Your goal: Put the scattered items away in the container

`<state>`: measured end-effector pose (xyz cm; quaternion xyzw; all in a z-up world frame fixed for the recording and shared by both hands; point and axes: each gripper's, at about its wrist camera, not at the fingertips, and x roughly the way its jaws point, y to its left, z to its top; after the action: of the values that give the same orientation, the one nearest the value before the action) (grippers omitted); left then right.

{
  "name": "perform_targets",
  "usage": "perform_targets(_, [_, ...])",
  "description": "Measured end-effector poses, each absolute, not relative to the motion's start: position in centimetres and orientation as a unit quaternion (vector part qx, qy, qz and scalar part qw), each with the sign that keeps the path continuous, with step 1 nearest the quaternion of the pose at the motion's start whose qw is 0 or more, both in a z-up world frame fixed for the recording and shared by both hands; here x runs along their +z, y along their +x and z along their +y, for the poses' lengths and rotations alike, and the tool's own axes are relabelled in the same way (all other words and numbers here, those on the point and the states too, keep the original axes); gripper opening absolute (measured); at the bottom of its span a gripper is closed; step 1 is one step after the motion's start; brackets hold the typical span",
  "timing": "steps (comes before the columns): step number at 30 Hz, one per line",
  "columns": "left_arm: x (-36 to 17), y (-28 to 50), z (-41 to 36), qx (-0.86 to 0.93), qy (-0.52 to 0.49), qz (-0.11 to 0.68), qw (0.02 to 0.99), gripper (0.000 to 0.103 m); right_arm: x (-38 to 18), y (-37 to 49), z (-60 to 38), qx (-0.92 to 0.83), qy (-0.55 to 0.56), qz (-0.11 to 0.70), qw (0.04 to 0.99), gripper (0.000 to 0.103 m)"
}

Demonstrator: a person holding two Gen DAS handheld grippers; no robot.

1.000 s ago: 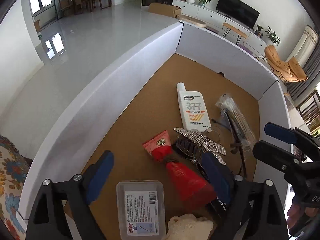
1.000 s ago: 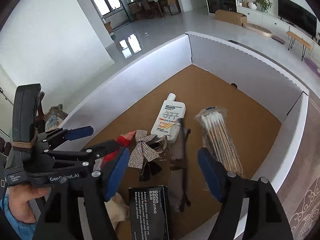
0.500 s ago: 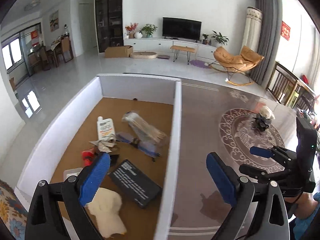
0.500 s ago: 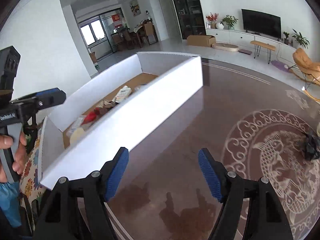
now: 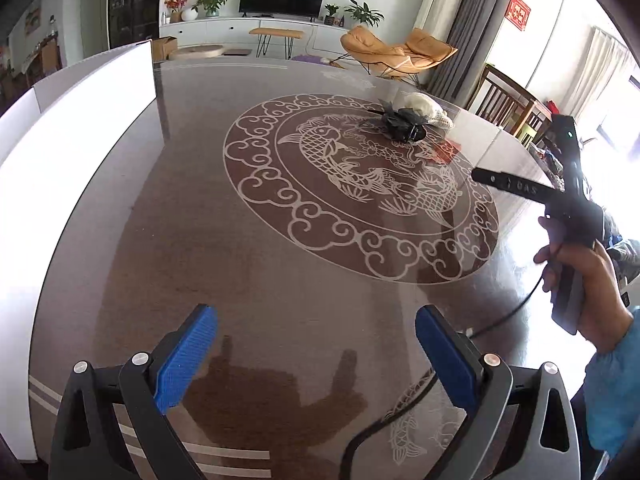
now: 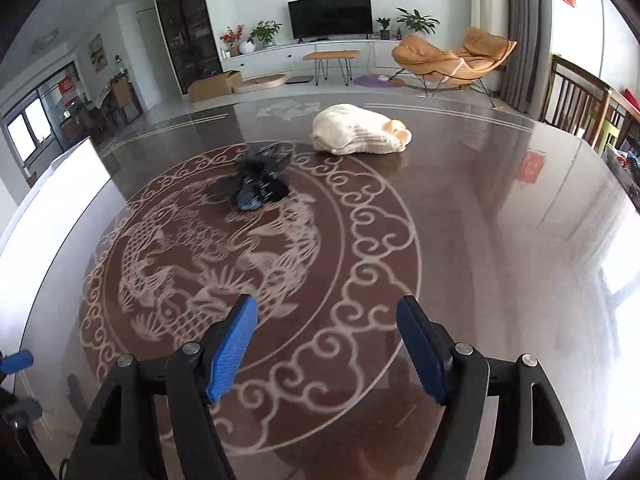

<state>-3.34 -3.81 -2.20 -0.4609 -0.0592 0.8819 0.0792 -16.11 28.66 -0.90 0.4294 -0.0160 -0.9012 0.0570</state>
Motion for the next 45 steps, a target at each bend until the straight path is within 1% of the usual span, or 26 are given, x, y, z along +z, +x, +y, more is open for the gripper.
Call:
perform_targets(4, [-2.1, -2.9, -4.4, 0.889, -0.452, -0.043, 0.062, 0.101, -0.9, -24.3, 30.1, -0.899, 0.437, -0.018, 0.012, 0.073])
perform_targets(8, [-2.1, -3.2, -6.0, 0.892, -0.446, -0.064, 0.044, 0.101, -1.7, -28.5, 27.3, -0.896, 0.444, 0.003, 0.03, 0.073])
perform_targets(10, [-2.3, -3.7, -6.8, 0.891, -0.447, -0.071, 0.038, 0.101, -2.0, -28.9, 24.9, -0.896, 0.438, 0.014, 0.074, 0.073])
perform_targets(13, [-2.6, -3.8, -7.4, 0.891, -0.447, -0.075, 0.031, 0.101, -1.7, -27.2, 21.3, -0.875, 0.438, 0.025, 0.207, 0.072])
perform_targets(14, [-2.7, -3.8, -7.6, 0.891, -0.445, -0.078, 0.03, 0.101, -1.2, -26.3, 20.8, -0.87, 0.431, 0.033, 0.236, 0.072])
perform_targets(16, [-2.8, -3.7, -7.9, 0.893, -0.441, -0.086, 0.028, 0.101, -0.2, -25.4, 21.2, -0.884, 0.403, 0.064, 0.23, 0.072])
perform_targets(18, [-3.0, -3.7, -8.1, 0.894, -0.438, -0.094, 0.026, 0.101, 0.9, -26.9, 23.7, -0.904, 0.386, 0.076, 0.169, 0.072])
perform_targets(20, [-3.2, -3.9, -8.2, 0.893, -0.438, -0.1, 0.026, 0.101, 1.4, -30.2, 27.2, -0.914, 0.39, 0.047, 0.101, 0.072])
perform_targets(23, [-3.7, -4.1, -8.1, 0.89, -0.443, -0.1, 0.027, 0.101, 1.5, -35.3, 30.6, -0.908, 0.412, -0.037, 0.065, 0.072])
perform_targets(26, [-4.2, -4.0, -8.3, 0.887, -0.452, -0.09, 0.024, 0.101, 0.0, -39.1, 31.4, -0.891, 0.442, -0.079, 0.064, 0.072])
perform_targets(28, [-4.4, -3.8, -8.7, 0.886, -0.456, -0.084, 0.019, 0.101, -1.1, -40.0, 30.7, -0.876, 0.459, -0.09, 0.114, 0.073])
perform_targets(30, [-4.5, -3.7, -9.2, 0.886, -0.457, -0.084, 0.013, 0.101, -1.7, -38.8, 29.3, -0.851, 0.48, -0.082, 0.195, 0.073])
perform_targets(32, [-4.7, -3.8, -9.7, 0.885, -0.457, -0.092, 0.011, 0.101, -2.1, -35.3, 27.4, -0.812, 0.514, -0.05, 0.273, 0.073])
perform_targets(34, [-4.8, -4.0, -9.8, 0.884, -0.456, -0.1, 0.012, 0.101, -1.5, -29.8, 26.6, -0.785, 0.53, -0.021, 0.321, 0.073])
perform_targets(36, [-4.9, -4.2, -9.5, 0.886, -0.452, -0.106, 0.015, 0.101, 0.1, -23.9, 27.5, -0.79, 0.507, -0.03, 0.345, 0.073])
perform_targets(38, [-4.8, -4.3, -8.8, 0.891, -0.441, -0.107, 0.023, 0.101, 1.6, -18.6, 29.6, -0.818, 0.473, -0.047, 0.325, 0.073])
perform_targets(40, [-5.1, -4.6, -8.0, 0.892, -0.439, -0.099, 0.029, 0.101, 1.7, -14.6, 31.6, -0.844, 0.456, -0.061, 0.276, 0.073])
perform_targets(42, [-5.3, -5.0, -7.3, 0.893, -0.439, -0.093, 0.035, 0.101, 1.0, -10.7, 32.9, -0.856, 0.456, -0.073, 0.231, 0.073])
perform_targets(45, [-5.5, -5.2, -6.3, 0.898, -0.431, -0.078, 0.044, 0.101, -0.7, -5.9, 33.9, -0.857, 0.465, -0.088, 0.204, 0.073])
